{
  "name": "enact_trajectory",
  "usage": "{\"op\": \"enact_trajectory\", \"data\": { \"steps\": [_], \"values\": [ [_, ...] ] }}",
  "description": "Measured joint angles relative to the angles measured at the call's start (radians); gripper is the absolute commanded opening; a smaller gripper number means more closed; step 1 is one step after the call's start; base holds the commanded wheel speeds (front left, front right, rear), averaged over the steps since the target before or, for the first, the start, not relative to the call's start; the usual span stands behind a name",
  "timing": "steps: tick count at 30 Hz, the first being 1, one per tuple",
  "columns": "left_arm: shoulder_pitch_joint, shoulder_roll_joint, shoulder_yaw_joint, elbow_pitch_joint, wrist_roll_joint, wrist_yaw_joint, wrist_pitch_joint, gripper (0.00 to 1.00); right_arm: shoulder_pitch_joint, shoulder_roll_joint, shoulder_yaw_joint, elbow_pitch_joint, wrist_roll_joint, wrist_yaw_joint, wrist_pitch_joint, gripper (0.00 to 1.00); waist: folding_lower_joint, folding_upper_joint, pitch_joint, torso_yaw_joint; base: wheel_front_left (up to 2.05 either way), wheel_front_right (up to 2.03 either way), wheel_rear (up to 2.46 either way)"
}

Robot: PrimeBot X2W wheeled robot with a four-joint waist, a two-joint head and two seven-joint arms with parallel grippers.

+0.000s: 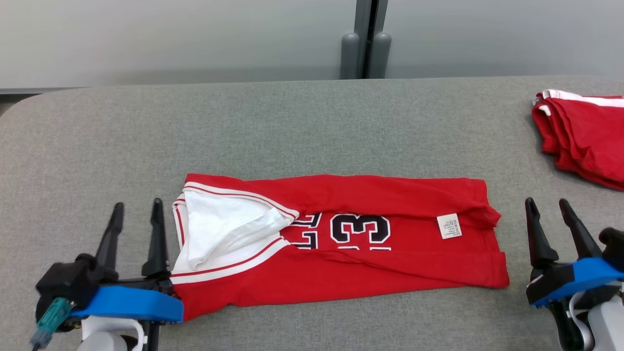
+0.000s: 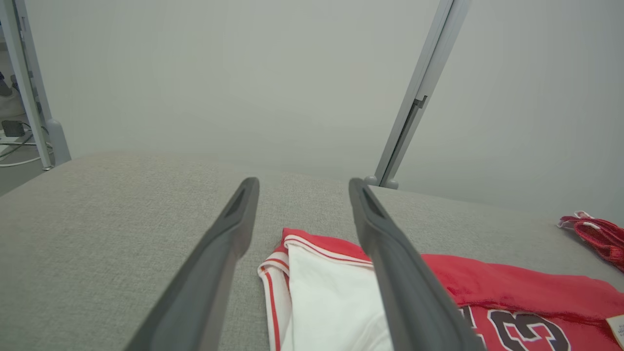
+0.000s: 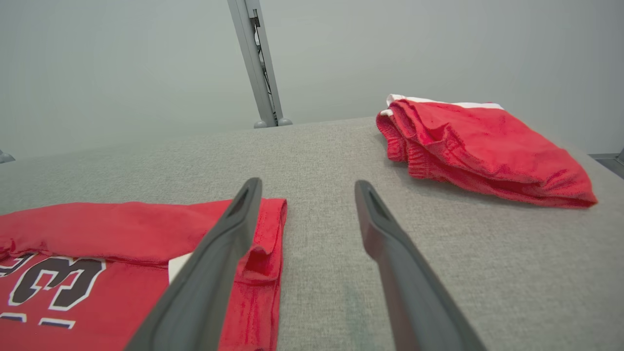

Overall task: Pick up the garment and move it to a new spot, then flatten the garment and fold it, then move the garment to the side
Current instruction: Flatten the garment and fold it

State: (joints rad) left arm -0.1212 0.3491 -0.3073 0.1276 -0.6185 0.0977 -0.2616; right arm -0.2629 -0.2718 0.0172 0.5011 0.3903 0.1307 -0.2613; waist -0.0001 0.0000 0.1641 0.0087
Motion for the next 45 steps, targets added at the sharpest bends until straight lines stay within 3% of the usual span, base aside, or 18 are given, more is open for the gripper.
{"op": "enact_trajectory", "data": {
  "steps": [10, 19, 30, 41, 42, 43, 44, 45],
  "values": [
    [0.094, -0.158, 0.242, -0.11, 0.265, -0.045, 0.0, 1.0, 0.088, 0.044, -0.064, -0.009, -0.001, 0.0, 0.0, 1.0, 0.0, 0.0, -0.016, 0.005, 0.0, 0.0, 0.0],
    [0.131, -0.254, 0.357, -0.1, 0.382, -0.123, 0.0, 1.0, 0.033, 0.08, -0.048, 0.008, -0.009, 0.0, 0.008, 1.0, 0.0, 0.0, -0.032, 0.015, 0.0, 0.0, 0.0],
    [0.131, -0.29, 0.392, -0.075, 0.439, -0.177, 0.0, 1.0, -0.115, 0.113, -0.091, 0.205, -0.094, 0.0, 0.1, 1.0, 0.0, 0.0, -0.022, 0.056, 0.0, 0.0, 0.0],
    [0.113, -0.297, 0.393, -0.054, 0.472, -0.186, 0.0, 1.0, -0.163, 0.139, -0.087, 0.396, -0.115, 0.0, 0.116, 1.0, 0.0, 0.0, 0.014, 0.078, 0.0, 0.0, 0.0],
    [0.111, -0.297, 0.392, -0.053, 0.474, -0.185, 0.0, 1.0, -0.163, 0.14, -0.081, 0.401, -0.11, 0.0, 0.11, 0.93, 0.0001, 0.0, 0.014, 0.078, 0.0, 0.0, 0.0],
    [0.109, -0.297, 0.392, -0.051, 0.477, -0.185, 0.0, 1.0, -0.163, 0.141, -0.073, 0.403, -0.103, 0.0, 0.103, 0.81, 0.0001, 0.0, 0.014, 0.078, 0.0, 0.0, 0.0],
    [0.105, -0.297, 0.393, -0.047, 0.478, -0.185, 0.0, 1.0, -0.16, 0.145, -0.065, 0.405, -0.095, -0.001, 0.096, 0.37, 0.0001, 0.0, 0.015, 0.077, 0.0, 0.0, 0.0],
    [0.105, -0.297, 0.393, -0.047, 0.478, -0.185, 0.0, 1.0, -0.16, 0.145, -0.065, 0.405, -0.095, -0.001, 0.096, 0.13, 0.0001, 0.0, 0.015, 0.077, 0.0, 0.0, 0.0]
  ]
}}
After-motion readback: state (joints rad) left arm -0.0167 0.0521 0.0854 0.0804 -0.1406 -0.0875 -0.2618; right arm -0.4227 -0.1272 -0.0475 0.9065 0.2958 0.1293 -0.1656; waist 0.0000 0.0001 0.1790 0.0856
